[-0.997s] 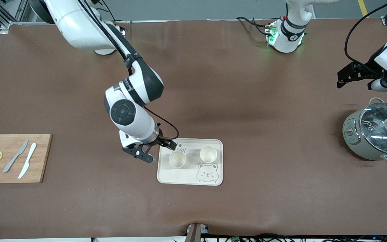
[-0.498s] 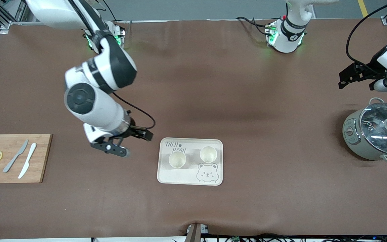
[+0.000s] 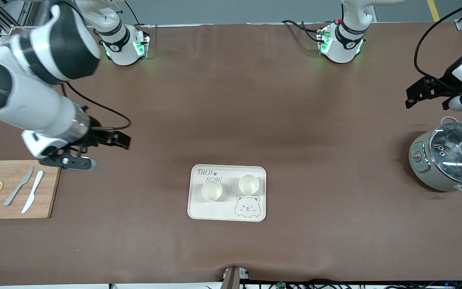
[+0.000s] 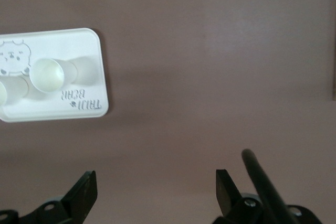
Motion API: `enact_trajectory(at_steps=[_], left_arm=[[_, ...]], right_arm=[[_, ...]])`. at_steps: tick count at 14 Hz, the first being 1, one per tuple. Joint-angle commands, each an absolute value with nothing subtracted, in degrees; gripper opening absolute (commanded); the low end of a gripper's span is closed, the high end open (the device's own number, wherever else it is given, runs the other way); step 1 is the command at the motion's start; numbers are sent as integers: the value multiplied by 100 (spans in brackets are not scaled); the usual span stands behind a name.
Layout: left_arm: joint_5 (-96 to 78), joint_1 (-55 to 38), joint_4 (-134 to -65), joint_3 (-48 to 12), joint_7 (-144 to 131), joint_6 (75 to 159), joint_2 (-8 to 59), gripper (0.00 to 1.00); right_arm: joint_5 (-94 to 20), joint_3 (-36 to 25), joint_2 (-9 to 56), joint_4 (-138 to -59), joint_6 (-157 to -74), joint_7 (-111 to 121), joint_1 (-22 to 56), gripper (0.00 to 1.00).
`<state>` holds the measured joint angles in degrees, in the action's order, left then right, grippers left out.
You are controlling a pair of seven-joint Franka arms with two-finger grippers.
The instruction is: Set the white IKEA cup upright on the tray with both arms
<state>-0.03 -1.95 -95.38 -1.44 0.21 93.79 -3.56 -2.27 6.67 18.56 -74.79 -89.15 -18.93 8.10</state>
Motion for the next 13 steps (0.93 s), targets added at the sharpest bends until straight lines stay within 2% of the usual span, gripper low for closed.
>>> enact_trajectory(at_steps=[1, 6, 13], left_arm=[[-141, -149, -9545, -149, 132, 9439, -369, 100], [-132, -149, -9545, -149, 79, 9439, -378, 100], [-132, -158, -9545, -158, 62, 9431, -378, 100]], right_arm=[[-193, 712, 1521, -7673, -8658, -961, 257, 100], [-167, 721, 1389, -7550, -8421, 157, -605, 100], [-88, 703, 1187, -7515, -8315, 536, -932, 100]])
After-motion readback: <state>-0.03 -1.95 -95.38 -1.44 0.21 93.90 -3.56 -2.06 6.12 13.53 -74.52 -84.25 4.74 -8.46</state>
